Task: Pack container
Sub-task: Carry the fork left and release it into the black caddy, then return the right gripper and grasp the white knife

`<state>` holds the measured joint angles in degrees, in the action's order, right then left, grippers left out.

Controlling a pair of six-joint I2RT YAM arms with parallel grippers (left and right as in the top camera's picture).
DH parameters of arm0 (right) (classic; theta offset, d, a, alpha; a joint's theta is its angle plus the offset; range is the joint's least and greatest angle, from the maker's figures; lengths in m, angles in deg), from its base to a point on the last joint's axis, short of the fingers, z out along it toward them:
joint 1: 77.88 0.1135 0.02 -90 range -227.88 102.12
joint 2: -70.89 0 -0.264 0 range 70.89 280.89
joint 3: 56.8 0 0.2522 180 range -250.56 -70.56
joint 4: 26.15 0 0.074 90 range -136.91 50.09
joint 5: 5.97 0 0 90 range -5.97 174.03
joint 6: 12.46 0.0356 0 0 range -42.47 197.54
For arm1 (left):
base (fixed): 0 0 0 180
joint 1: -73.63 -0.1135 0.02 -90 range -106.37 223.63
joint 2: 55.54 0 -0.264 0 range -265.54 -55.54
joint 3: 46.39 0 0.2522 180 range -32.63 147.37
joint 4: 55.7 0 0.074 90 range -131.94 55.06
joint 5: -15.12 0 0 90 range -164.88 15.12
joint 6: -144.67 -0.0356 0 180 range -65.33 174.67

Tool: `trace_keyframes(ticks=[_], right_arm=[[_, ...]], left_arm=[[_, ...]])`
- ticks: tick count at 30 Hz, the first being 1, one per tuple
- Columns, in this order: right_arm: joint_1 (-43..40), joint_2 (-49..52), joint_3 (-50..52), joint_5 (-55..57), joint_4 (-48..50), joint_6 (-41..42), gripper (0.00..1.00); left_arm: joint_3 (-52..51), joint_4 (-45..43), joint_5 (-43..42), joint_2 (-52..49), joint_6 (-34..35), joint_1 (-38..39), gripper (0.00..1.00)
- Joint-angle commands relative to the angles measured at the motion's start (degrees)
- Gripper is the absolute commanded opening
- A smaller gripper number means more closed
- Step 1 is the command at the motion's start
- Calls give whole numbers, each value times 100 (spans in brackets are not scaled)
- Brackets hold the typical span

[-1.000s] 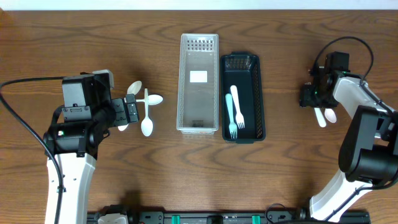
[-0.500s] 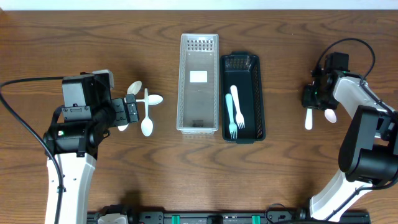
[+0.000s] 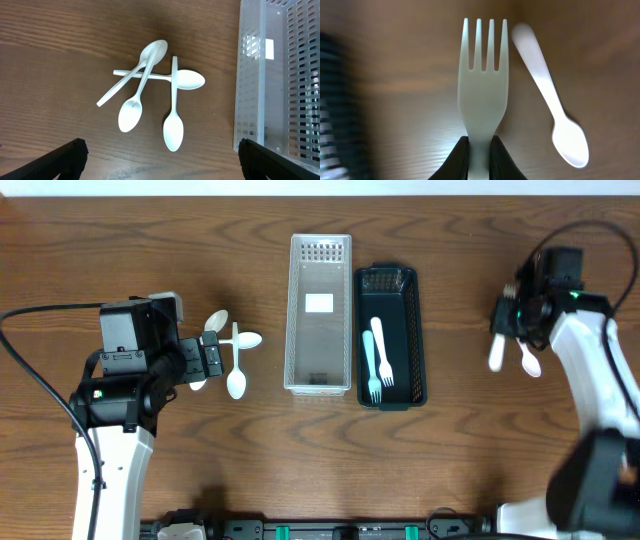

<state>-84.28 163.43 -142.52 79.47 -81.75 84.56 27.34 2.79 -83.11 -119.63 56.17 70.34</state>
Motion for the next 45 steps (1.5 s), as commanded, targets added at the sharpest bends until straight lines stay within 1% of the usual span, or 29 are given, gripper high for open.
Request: trace_keyframes(ticks=[1, 4, 6, 8, 10, 13, 19, 20, 21, 22, 23, 25, 27, 29, 32, 36, 40, 42, 45], right_arm=[[616, -922, -219, -470, 79, 240, 1], [1241, -1283, -219, -466, 109, 269, 1], [1626, -1283, -214, -369, 70, 380, 1], [1971, -1172, -142, -46, 48, 629, 1], [2269, -964, 2, 369, 74, 938, 1], [2516, -474, 151, 470, 181, 1248, 1], [2855, 525, 157, 297, 503, 1266, 2], [2892, 610, 157, 299, 557, 1266, 6], [2914, 673, 155, 304, 634, 1263, 17], [2914, 691, 153, 302, 715, 1261, 31], [2903, 673, 144, 302, 782, 1263, 43], [2855, 540, 74, 308, 793, 1241, 52], [2736, 286, -35, 332, 804, 1091, 68], [2553, -15, -109, 560, 802, 1091, 73], [2096, -509, -122, 1036, 791, 1058, 74], [1231, -841, -122, 1419, 682, 514, 75], [260, -737, -61, 1421, 468, -275, 76], [-146, -601, 20, 1373, 380, -352, 77], [-684, -214, 136, 977, 393, -514, 79]], left_arm=[[103, 2, -15, -26, 4, -24, 98], [103, 2, -15, -26, 4, -24, 98], [103, 2, -15, -26, 4, -24, 98], [103, 2, -15, -26, 7, -24, 98], [103, 2, -15, -26, 7, -24, 98], [103, 2, -15, -26, 7, -24, 98], [103, 2, -15, -26, 7, -24, 98], [103, 2, -15, -26, 7, -24, 98], [103, 2, -15, -26, 7, -24, 98], [103, 2, -15, -26, 7, -24, 98], [103, 2, -15, -26, 4, -24, 98], [103, 2, -15, -26, 7, -24, 98], [103, 2, -15, -26, 7, -24, 98], [103, 2, -15, -26, 7, -24, 98], [103, 2, -15, -26, 4, -24, 98], [103, 2, -15, -26, 7, -24, 98], [103, 2, -15, -26, 4, -24, 98], [103, 2, -15, -26, 4, -24, 98], [103, 2, -15, -26, 7, -24, 98]])
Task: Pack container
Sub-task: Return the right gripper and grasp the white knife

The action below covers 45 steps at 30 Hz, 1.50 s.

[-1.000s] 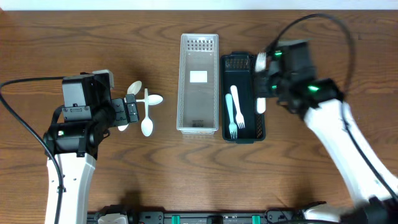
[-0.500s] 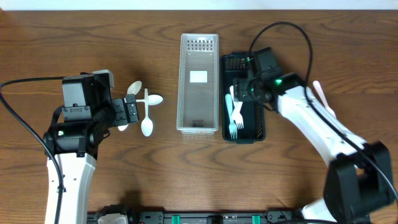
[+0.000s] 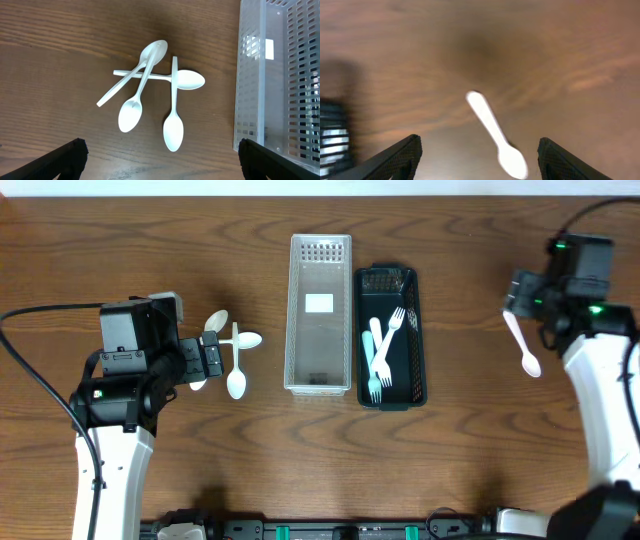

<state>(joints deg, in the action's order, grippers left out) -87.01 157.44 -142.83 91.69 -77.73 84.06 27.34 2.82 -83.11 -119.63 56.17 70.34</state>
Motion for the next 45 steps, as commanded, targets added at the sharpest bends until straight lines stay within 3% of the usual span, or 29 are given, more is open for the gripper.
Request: trace_keyframes(ticks=[1, 4, 8, 13, 22, 30, 33, 36, 40, 45], right_arm=[[-533, 522, 177, -378, -11, -511, 79], [-837, 988, 179, -656, -42, -538, 85], [-1051, 1587, 179, -938, 37, -629, 86], [-1062, 2166, 179, -1381, 66, -1025, 74], [-1064, 2590, 179, -1027, 55, -1025, 55], [-1062, 2625, 179, -883, -44, -975, 30], [-1062, 2625, 179, -603, -107, -702, 27], [-1062, 2625, 179, -568, -140, -673, 33], [-1062, 2625, 179, -525, -142, -675, 12], [-1062, 2625, 179, -487, -205, -664, 9]], left_arm=[[103, 0, -15, -26, 7, -24, 98], [103, 0, -15, -26, 7, -24, 98], [103, 0, -15, -26, 4, -24, 98], [103, 0, -15, -26, 7, -24, 98], [103, 0, -15, -26, 4, -24, 98], [103, 0, -15, -26, 7, -24, 98], [103, 0, -15, -26, 7, -24, 98], [103, 0, -15, -26, 4, -24, 98], [103, 0, -15, -26, 4, -24, 98], [103, 0, -15, -26, 7, -24, 98]])
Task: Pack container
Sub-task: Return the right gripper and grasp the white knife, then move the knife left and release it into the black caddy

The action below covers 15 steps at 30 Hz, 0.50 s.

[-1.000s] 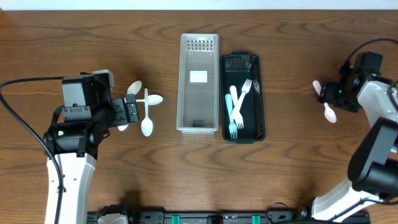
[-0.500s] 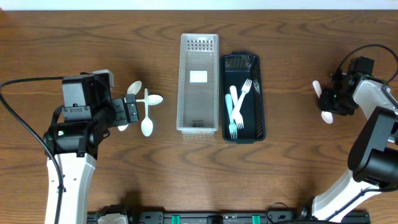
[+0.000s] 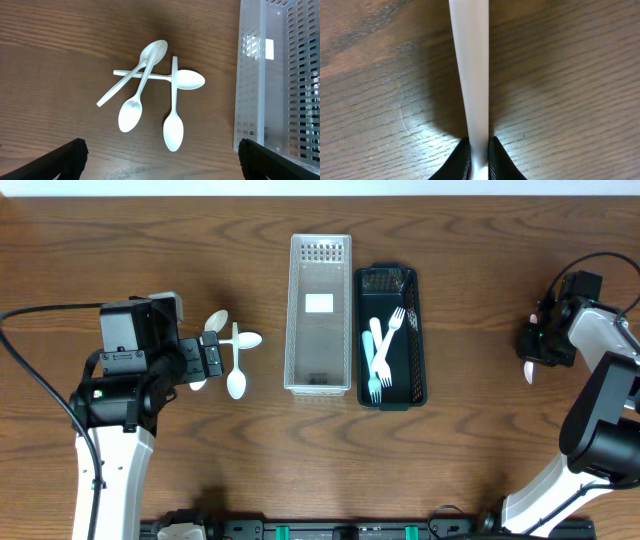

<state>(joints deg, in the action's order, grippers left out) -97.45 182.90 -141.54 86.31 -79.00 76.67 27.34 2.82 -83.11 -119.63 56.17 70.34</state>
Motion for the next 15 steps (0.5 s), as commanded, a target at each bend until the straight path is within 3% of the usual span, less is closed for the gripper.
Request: trace_keyframes(ticks=[1, 7, 15], right_arm=[[-17, 76, 48, 50, -103, 133, 6], [13, -275, -181, -57, -610, 769, 1], [750, -2065, -664, -887, -1036, 769, 1]], left_arm=[[103, 0, -15, -26, 4, -24, 98], [103, 0, -15, -26, 4, -24, 98], [103, 0, -15, -26, 4, -24, 98]])
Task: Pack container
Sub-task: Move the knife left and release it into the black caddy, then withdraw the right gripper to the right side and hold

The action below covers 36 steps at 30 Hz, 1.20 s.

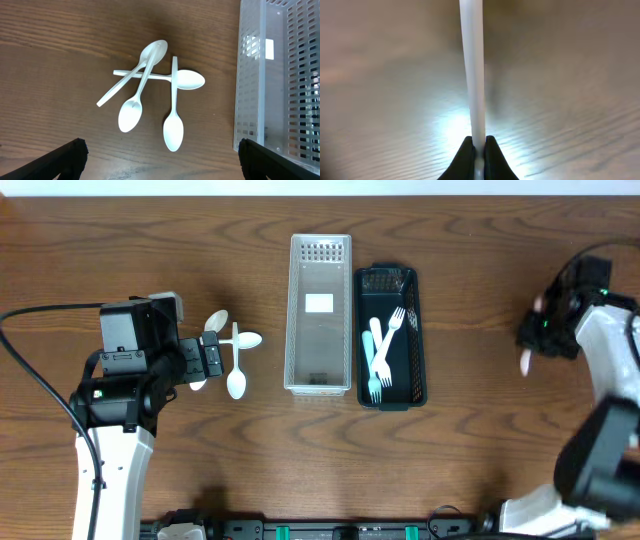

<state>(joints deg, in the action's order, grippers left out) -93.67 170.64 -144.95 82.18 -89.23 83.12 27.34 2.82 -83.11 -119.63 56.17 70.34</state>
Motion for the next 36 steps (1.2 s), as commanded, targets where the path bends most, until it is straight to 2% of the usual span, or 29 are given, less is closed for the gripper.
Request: trace_keyframes(ticks=[1, 5, 9, 14, 21, 23, 24, 27, 29, 31, 34, 36], right_arm=[[623, -1191, -330, -601, 22, 125, 1], [1504, -1878, -328, -605, 90, 319, 1], [2391, -1895, -249, -597, 87, 785, 1], [3331, -1432, 210, 94, 398, 1508, 1], [4046, -330, 446, 120, 1045, 1668, 3], [4118, -205, 442, 122, 1161, 1668, 32], [4122, -205, 439, 122, 1231, 1665, 41], [4028, -437, 284, 269, 1231, 1596, 50], [3884, -710, 184, 498, 1231, 1515, 68], [3676, -1054, 136, 791, 1231, 1515, 80], [3143, -1591, 131, 984, 1180, 1515, 92], [2688, -1867, 131, 981, 1064, 1517, 95]], left_arm=[[103, 0, -15, -26, 4, -24, 98], [103, 0, -15, -26, 4, -24, 98], [103, 0, -15, -26, 7, -24, 98], [103, 0, -15, -26, 7, -24, 98], [103, 0, -15, -26, 7, -24, 98], [103, 0, -15, -26, 7, -24, 98], [103, 0, -15, -26, 7, -24, 98], [103, 0, -15, -26, 4, -24, 98], [103, 0, -15, -26, 7, -24, 98], [103, 2, -24, -26, 9, -24, 98], [103, 201, -37, -26, 11, -24, 98], [101, 481, -87, -26, 87, -24, 98]])
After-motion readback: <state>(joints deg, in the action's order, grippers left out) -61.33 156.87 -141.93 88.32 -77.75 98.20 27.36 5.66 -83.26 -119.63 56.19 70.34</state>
